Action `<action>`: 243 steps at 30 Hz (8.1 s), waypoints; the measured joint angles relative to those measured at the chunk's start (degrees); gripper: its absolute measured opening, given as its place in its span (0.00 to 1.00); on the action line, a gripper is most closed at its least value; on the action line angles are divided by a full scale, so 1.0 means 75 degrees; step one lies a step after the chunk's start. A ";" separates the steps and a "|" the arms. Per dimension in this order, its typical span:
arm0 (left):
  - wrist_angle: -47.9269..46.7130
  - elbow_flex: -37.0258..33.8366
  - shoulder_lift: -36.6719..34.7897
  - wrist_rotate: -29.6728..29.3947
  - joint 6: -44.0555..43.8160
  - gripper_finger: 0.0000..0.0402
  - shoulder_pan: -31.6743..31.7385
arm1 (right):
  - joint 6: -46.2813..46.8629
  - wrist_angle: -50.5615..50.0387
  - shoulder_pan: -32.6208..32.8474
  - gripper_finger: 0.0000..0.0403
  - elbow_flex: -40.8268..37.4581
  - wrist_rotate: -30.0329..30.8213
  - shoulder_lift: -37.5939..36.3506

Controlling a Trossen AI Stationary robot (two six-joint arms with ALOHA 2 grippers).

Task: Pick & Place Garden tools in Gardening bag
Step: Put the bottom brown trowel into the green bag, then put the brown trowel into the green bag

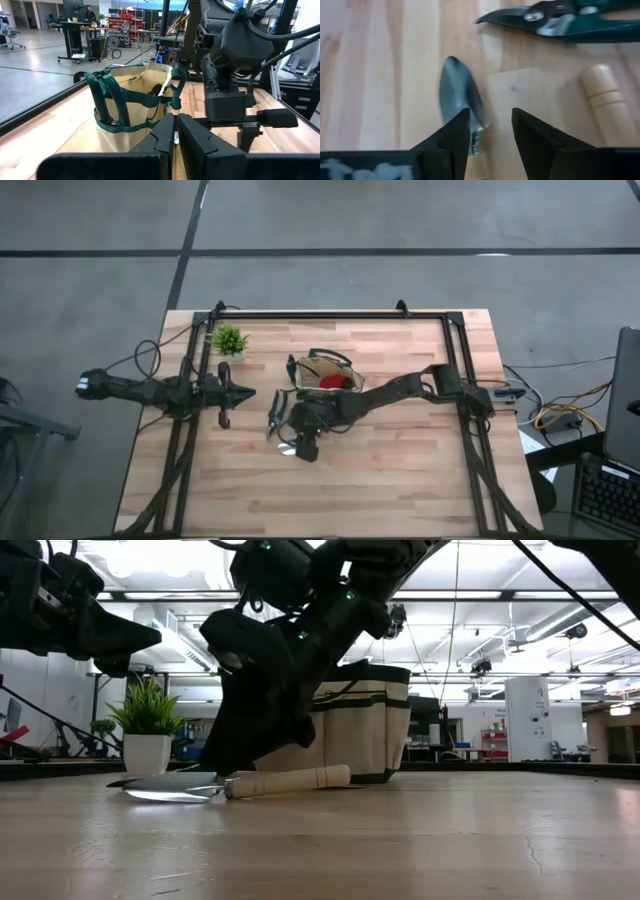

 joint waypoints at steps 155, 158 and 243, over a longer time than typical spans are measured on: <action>-0.0004 0.0003 0.0102 0.0000 -0.0002 0.08 0.0000 | -0.5458 0.8086 -0.0133 0.02 -0.7443 0.1984 -0.5738; -0.0005 0.0002 0.0102 0.0000 -0.0003 0.08 0.0000 | -0.5371 0.8090 -0.0218 0.02 -0.7510 0.1955 -0.5686; -0.0003 0.0003 0.0114 0.0000 -0.0003 0.08 0.0000 | -0.1901 0.4688 0.0839 0.14 -0.7976 0.0900 -0.6273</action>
